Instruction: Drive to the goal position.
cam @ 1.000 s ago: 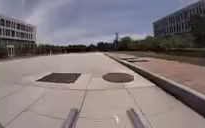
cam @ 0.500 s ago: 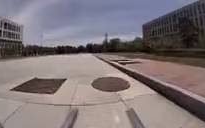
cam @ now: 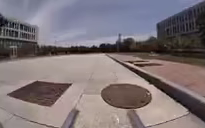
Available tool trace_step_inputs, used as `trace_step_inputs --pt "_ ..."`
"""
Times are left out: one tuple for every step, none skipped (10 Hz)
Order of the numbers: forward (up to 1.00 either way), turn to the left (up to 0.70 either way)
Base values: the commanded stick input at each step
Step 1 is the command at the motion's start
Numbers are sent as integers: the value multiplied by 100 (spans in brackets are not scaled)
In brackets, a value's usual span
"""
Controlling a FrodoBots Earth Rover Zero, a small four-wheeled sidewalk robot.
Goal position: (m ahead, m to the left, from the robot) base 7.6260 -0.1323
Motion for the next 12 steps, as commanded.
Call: trace_step_inputs --pt "100 3" --pt "100 2" --pt "100 3" --pt "100 2" --pt "100 2" --pt "100 1" --pt "100 -20" --pt "100 -40" --pt "100 -40" --pt "100 -40" --pt "100 -40" --pt "100 -40"
